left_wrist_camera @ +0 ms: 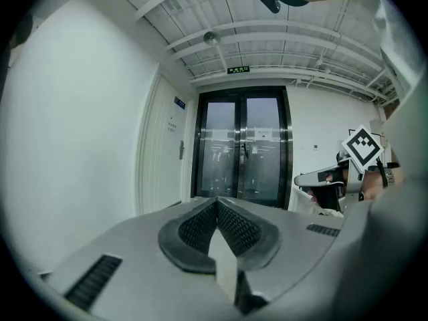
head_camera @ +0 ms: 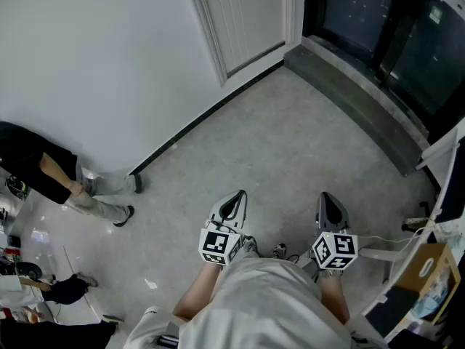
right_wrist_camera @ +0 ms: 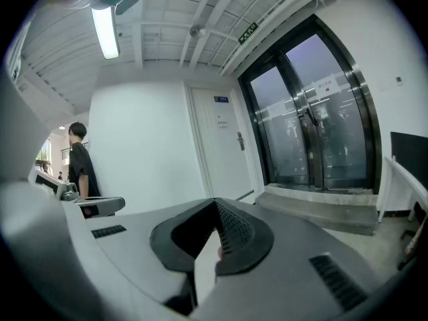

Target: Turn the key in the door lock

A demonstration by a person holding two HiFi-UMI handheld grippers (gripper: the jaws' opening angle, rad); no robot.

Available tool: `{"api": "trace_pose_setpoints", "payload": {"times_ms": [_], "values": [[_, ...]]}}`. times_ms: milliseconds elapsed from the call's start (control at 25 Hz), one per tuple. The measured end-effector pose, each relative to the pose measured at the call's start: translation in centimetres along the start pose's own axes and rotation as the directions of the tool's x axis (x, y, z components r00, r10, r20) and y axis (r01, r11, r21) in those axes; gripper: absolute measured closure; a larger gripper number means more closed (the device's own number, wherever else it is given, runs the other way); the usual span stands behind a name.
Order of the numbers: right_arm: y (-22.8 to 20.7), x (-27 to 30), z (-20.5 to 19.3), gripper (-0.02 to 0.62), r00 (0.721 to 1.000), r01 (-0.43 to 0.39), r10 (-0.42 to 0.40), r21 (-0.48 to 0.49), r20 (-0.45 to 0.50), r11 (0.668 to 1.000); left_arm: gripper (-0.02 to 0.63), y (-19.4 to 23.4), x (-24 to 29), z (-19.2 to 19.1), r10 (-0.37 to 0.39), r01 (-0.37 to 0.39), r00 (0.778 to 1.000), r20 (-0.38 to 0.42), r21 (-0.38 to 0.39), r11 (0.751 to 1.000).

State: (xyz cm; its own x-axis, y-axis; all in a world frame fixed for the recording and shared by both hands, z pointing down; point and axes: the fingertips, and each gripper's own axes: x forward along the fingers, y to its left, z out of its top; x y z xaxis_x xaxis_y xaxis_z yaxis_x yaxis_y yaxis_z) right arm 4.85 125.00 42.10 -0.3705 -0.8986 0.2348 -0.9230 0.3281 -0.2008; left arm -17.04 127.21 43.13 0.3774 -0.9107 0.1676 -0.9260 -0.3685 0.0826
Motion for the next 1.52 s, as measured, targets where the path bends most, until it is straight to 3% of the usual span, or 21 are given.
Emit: {"api": "trace_pose_setpoints", "payload": {"times_ms": [920, 1280, 1520], "values": [[2.0, -0.2, -0.6, 0.596, 0.999, 0.027, -0.027, 0.001, -0.018, 1.0, 0.597, 1.4, -1.0, -0.7, -0.024, 0.024, 1.0, -0.013, -0.022, 0.999], [6.3, 2.1, 0.0, 0.597, 0.999, 0.032, -0.032, -0.018, 0.012, 0.999, 0.597, 5.8, -1.7, 0.0, -0.043, 0.044, 0.999, 0.02, -0.037, 0.998], [10.2, 3.7, 0.0, 0.597, 0.999, 0.036, -0.034, -0.059, 0.036, 0.998, 0.597, 9.1, -2.0, 0.9, -0.039, 0.039, 0.998, 0.046, -0.004, 0.999]]}}
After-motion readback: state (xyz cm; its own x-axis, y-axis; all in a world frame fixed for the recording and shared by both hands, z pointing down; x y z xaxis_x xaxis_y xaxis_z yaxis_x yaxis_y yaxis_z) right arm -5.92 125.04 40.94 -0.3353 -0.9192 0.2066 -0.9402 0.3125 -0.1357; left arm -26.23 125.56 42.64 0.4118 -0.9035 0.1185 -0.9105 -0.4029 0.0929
